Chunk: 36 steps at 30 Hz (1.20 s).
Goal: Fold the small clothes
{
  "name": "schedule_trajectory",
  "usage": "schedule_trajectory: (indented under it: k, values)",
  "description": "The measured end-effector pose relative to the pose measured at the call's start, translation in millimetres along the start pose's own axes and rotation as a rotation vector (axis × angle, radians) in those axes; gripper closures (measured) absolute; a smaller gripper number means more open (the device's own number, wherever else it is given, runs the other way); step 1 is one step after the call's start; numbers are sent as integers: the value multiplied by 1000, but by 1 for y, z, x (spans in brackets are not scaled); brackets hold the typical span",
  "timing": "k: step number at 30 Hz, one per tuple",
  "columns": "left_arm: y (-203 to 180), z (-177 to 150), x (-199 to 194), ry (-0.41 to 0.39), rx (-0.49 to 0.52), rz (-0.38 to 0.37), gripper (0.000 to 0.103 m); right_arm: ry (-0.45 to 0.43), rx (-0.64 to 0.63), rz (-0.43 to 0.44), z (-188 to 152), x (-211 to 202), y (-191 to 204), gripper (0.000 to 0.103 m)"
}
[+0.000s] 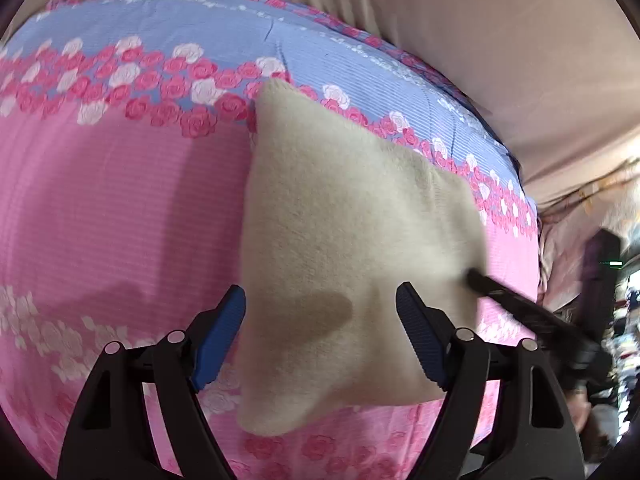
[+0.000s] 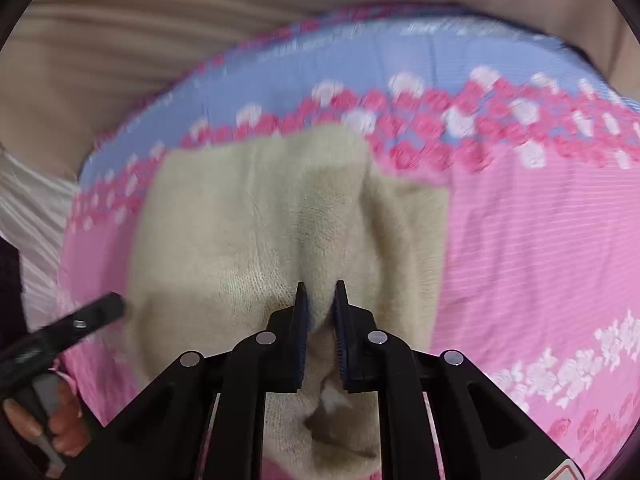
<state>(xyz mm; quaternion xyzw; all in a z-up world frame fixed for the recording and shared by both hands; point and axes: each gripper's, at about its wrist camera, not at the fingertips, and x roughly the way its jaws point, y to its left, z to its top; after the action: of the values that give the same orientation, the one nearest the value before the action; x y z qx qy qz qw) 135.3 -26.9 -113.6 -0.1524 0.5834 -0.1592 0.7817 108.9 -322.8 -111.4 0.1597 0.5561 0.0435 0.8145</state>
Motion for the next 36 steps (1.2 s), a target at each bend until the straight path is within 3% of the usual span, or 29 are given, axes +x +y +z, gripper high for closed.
schedule_trajectory:
  k: [3,5,7,8,9,11,14,16,18,19,20,22,25,29,31,33,34,36]
  values:
    - [3,-3,19,28,13,23,22,96,-35,-96,-12,41,-16,92]
    - [9,-4,41,75,-12,-3,21,67,-2,-47,-12,37,-20,90]
    - [14,-3,50,87,-53,-18,18,35,42,-51,-7,17,-21,76]
    - [17,-2,51,88,-74,-44,18,-8,63,-64,-6,4,-25,49]
    - [20,-1,53,91,-84,-54,15,-47,69,-58,-5,-4,-29,33]
    - [26,1,57,98,-99,-74,11,-36,71,-50,-5,1,-38,24]
    - [39,2,73,138,-132,-160,9,98,119,-17,-7,34,-54,23]
    - [43,2,75,127,-156,-198,5,100,202,106,-11,41,-65,23]
    - [42,3,76,132,-142,-187,5,103,289,190,-16,45,-72,26]
    - [39,3,76,133,-126,-190,17,92,296,225,-18,44,-73,34]
    - [35,3,76,146,-111,-227,28,92,296,256,-16,42,-71,61]
    - [26,6,71,148,-90,-212,48,77,255,212,-12,25,-61,70]
    - [10,11,48,130,-55,-248,60,3,216,228,-14,-10,-55,75]
    - [-23,10,14,99,5,-324,60,-69,171,179,-11,-63,-57,75]
    - [-30,6,12,104,17,-331,54,-65,158,160,-12,-69,-67,71]
    - [-34,0,23,103,16,-282,42,-39,161,95,-19,-53,-82,58]
    - [-34,-6,37,109,16,-220,37,-22,170,70,-19,-40,-89,57]
    - [-31,-12,64,144,13,-98,37,36,200,1,-26,-12,-102,55]
